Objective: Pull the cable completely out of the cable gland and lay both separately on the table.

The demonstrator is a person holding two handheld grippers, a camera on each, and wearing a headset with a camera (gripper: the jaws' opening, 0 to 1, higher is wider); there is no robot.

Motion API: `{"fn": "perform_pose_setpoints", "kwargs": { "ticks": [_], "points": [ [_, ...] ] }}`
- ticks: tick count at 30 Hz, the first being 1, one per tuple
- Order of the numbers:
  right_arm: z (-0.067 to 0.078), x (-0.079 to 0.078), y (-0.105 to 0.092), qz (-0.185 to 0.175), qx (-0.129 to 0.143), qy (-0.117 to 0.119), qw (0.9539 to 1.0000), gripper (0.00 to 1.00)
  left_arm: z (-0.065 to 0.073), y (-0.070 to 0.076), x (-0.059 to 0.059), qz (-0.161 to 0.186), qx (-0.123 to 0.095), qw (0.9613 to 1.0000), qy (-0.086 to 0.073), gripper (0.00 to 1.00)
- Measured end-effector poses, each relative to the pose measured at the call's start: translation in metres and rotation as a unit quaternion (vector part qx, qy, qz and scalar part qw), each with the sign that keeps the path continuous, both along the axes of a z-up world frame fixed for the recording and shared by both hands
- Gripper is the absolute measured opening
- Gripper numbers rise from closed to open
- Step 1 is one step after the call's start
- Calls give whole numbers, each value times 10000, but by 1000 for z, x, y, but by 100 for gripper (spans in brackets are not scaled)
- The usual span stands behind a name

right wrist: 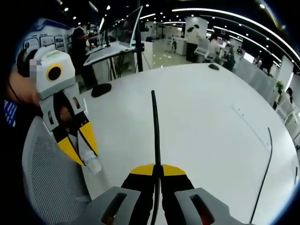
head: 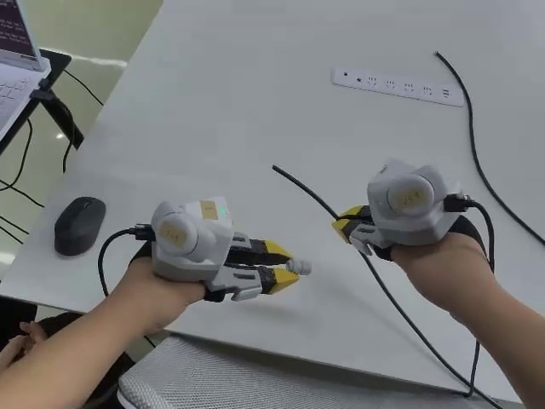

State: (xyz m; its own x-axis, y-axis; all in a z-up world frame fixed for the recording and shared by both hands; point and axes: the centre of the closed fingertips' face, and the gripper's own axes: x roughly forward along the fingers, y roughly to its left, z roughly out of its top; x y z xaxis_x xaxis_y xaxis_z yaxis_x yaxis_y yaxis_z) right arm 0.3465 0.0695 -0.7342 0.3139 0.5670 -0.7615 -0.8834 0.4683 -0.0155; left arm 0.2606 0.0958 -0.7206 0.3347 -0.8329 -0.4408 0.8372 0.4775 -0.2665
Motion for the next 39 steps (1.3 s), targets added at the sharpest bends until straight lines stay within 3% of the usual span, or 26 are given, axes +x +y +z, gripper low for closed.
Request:
{"fn": "perform_pose_setpoints", "kwargs": {
  "ticks": [7, 15, 24, 39],
  "points": [
    [-15, 8, 15, 149, 29, 103, 9998, 0, -9, 2, 3, -79, 45, 9999, -49, 15],
    [-45, 14, 30, 505, -198, 170, 9984, 0, -31, 5, 5, -96, 130, 9998, 98, 15],
    [-66, 10, 41, 856, -408, 201, 9953, 0, -48, 11, 10, -61, 242, 9996, 148, 15],
    [-82, 5, 46, 1055, -590, 212, 9924, 0, -68, 10, 3, -217, 462, 9985, 194, 15]
  ]
}}
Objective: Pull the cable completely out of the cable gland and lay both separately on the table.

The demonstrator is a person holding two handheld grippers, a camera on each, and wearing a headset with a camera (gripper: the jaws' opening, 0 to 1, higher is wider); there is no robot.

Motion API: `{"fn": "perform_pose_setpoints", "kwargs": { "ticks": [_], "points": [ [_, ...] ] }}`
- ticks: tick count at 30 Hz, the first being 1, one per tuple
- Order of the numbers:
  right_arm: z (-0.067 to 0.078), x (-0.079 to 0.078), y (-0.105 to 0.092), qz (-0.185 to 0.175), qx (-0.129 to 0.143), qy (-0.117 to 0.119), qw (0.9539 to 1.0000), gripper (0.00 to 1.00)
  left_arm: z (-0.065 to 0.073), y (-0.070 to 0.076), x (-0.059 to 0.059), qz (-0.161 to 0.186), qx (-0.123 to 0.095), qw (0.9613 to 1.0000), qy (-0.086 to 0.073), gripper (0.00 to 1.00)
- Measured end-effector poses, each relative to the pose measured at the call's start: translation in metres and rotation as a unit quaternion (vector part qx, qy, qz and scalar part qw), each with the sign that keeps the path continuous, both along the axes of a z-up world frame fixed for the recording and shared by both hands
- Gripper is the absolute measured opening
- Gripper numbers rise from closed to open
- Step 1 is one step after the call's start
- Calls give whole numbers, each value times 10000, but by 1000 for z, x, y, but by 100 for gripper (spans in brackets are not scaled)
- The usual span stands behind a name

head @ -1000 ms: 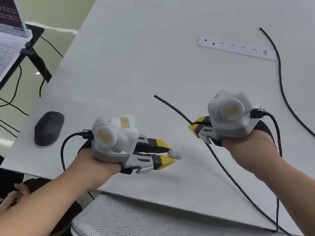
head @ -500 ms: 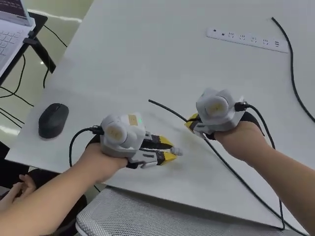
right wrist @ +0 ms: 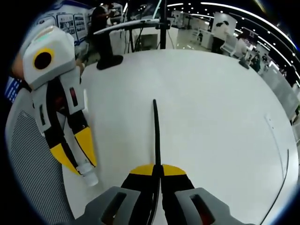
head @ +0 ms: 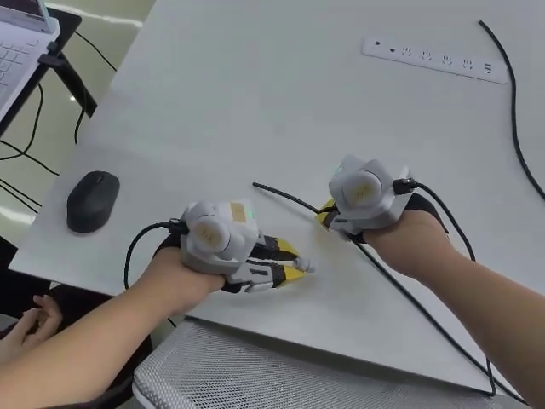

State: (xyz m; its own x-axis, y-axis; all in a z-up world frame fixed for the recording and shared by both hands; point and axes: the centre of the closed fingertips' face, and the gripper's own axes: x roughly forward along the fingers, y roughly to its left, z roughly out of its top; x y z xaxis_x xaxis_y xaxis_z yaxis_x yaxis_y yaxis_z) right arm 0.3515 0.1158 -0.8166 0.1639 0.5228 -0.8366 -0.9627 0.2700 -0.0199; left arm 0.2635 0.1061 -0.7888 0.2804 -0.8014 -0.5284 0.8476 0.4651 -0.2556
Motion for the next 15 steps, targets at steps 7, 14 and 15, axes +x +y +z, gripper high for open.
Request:
{"fn": "perform_pose_setpoints", "kwargs": {
  "ticks": [7, 14, 15],
  "points": [
    [-4, -2, 2, 77, -70, -27, 9999, 0, -3, 3, -1, 1, 32, 10000, -20, 15],
    [-8, -4, 3, 138, -99, -69, 9998, 0, -11, 4, -4, -126, 214, 9996, -95, 15],
    [-9, -4, 3, 160, -120, -92, 9998, 0, -13, 4, -5, -136, 244, 9996, -90, 15]
  ]
}}
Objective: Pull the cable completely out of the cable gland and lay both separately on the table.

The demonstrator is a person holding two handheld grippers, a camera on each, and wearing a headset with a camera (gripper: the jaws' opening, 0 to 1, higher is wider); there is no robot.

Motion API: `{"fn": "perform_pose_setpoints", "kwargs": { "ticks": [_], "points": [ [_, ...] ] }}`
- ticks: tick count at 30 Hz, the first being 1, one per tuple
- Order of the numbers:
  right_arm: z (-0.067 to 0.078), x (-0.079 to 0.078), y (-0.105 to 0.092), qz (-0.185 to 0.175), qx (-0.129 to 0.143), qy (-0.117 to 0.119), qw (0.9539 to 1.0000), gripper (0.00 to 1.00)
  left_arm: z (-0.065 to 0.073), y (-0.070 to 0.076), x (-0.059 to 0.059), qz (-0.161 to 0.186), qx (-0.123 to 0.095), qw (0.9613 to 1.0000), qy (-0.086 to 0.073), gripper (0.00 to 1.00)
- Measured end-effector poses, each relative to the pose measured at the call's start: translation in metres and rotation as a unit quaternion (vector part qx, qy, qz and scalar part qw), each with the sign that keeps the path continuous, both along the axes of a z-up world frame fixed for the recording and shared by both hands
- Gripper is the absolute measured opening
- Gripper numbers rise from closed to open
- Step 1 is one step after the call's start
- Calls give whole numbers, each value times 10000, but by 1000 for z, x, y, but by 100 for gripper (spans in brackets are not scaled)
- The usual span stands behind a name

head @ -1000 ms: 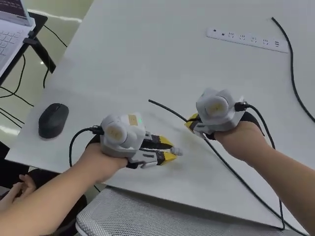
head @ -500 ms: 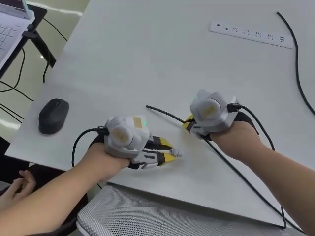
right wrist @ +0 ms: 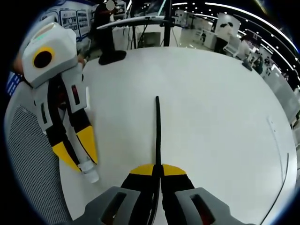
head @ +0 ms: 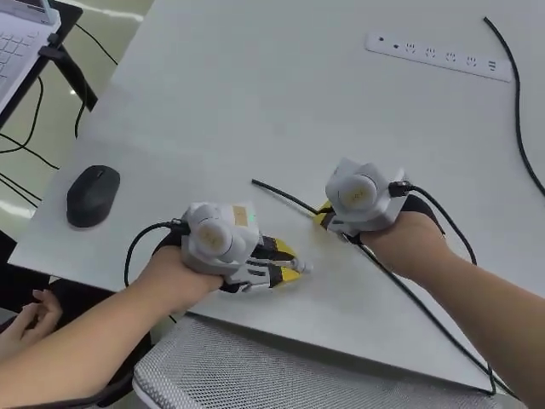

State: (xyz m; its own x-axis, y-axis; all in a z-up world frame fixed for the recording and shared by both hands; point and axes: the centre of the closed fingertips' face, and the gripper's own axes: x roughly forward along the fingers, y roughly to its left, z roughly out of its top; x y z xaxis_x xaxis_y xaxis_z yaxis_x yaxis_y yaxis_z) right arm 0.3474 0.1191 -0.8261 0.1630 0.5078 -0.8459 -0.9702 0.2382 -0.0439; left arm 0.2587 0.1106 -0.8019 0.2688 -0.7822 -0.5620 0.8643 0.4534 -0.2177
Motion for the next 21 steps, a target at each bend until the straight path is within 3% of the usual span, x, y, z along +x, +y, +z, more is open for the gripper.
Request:
{"fn": "perform_pose_setpoints", "kwargs": {
  "ticks": [11, 13, 15, 21],
  "points": [
    [0, 0, 0, 64, -41, -89, 9999, 0, -11, 6, -2, -27, 170, 9998, -56, 15],
    [0, 0, 0, 77, -59, -124, 9999, 0, -13, 8, -3, -52, 226, 9997, -73, 16],
    [0, 0, -1, 87, -66, -147, 9998, 0, -17, 10, -5, -170, 416, 9989, -107, 16],
    [1, 0, -1, 59, -40, -161, 9998, 0, -15, 11, -5, -138, 417, 9989, -148, 16]
  ]
}}
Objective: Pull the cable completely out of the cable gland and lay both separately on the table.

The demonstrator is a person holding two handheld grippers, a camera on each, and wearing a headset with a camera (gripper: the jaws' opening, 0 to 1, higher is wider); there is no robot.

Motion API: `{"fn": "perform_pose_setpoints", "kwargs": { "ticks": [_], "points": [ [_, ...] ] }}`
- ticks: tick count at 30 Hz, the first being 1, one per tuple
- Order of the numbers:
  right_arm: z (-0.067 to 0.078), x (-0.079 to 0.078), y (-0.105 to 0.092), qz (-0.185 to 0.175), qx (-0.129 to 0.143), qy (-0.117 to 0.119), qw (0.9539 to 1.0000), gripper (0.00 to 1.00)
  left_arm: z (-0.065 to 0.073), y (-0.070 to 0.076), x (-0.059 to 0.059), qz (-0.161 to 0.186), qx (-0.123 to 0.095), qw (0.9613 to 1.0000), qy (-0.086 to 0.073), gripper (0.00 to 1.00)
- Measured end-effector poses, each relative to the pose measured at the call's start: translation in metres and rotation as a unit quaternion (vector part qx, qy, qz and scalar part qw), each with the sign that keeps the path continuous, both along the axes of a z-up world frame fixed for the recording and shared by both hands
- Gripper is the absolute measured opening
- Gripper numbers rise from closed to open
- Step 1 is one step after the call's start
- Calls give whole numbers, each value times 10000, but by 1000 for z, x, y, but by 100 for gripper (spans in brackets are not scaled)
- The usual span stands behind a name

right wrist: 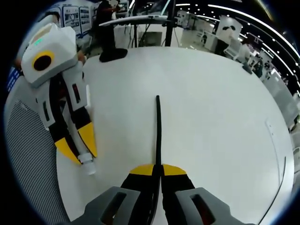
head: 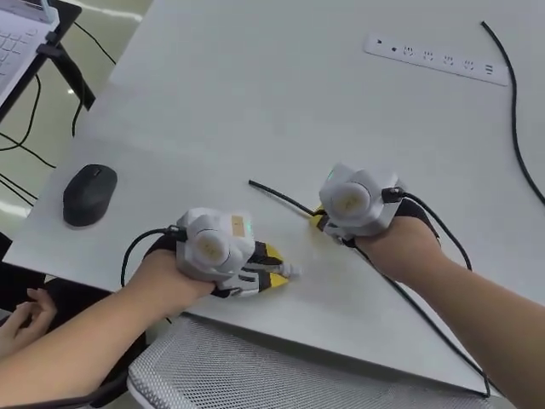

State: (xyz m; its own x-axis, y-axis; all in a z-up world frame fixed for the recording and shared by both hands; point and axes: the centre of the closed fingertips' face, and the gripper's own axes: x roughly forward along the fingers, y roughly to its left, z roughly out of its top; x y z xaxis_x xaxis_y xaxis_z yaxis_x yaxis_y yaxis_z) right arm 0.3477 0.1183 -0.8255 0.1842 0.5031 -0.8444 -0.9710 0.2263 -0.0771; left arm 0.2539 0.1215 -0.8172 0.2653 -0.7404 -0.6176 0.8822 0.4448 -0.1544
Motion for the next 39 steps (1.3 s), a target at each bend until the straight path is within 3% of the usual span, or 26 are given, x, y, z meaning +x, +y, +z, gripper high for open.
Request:
{"fn": "perform_pose_setpoints", "kwargs": {
  "ticks": [17, 24, 29, 32, 34, 39],
  "points": [
    [1, 3, -3, -16, -63, -69, 10000, 3, -1, -2, -3, 84, 80, 9999, 68, 17],
    [10, 4, -7, -68, 17, -127, 9999, 8, 0, -1, -3, 182, 128, 9997, 108, 21],
    [28, 6, -8, -208, 328, -170, 9991, 14, 5, -1, -3, 314, 143, 9993, 139, 24],
    [40, 4, -11, -256, 492, -212, 9982, 21, 7, 1, -4, 423, 162, 9988, 165, 30],
    [49, 2, -15, -293, 632, -171, 9974, 21, 11, 3, -5, 512, 196, 9984, 158, 36],
    [69, -5, -30, -342, 876, -239, 9953, 26, 24, 8, -4, 812, 6, 9966, 160, 39]
  ]
}}
